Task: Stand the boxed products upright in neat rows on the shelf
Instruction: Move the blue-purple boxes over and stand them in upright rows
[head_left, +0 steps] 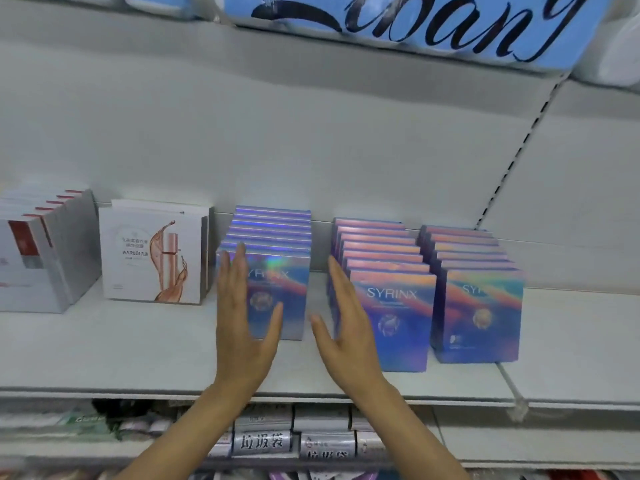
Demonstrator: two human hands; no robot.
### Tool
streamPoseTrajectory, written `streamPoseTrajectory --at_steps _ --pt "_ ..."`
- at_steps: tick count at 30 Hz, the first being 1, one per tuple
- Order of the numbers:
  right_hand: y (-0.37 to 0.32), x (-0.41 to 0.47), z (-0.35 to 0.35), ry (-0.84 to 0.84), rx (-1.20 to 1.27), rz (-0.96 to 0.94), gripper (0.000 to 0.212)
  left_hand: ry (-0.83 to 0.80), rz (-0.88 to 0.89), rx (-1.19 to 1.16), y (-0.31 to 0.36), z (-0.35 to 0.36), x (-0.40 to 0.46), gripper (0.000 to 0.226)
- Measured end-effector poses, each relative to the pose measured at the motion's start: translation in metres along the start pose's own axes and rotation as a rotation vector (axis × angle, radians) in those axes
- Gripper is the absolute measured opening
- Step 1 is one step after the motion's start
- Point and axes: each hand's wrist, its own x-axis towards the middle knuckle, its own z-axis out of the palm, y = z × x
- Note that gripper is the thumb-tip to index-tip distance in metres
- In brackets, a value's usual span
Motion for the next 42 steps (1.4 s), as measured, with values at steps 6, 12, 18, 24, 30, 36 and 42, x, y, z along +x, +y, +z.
streamPoseTrajectory --at_steps 6,12,18,24,30,36,42 --pt "0.047 -0.030 -0.084 0.186 -0.131 -0.077 0.074 -0.446 -0.089 -0.047 0.041 0.062 -0.043 0.106" --pt "0.107 -0.044 -0.104 -0.106 0.039 0.256 0.104 -0.489 -0.378 -0.258 0.041 0.112 -0.043 0.128" --pt "0.127 -0.039 -0.111 -0.270 0.250 0.392 0.092 -0.468 -0.483 -0.256 0.019 0.120 -0.038 0.113" --pt "0.138 -0.019 -0.096 -0.252 0.219 0.407 0.082 -0.408 -0.522 -0.215 0.017 0.131 -0.025 0.093" --pt "0.140 0.000 -0.088 -0.185 0.380 0.469 0.075 -0.345 -0.596 -0.259 0.011 0.140 -0.008 0.085" --pt "0.146 0.034 -0.082 -0.067 0.452 0.461 0.078 -0.284 -0.684 -0.395 0.009 0.147 0.016 0.057" --pt "0.149 0.028 -0.075 -0.037 0.480 0.483 0.081 -0.291 -0.721 -0.441 0.000 0.145 0.012 0.052"
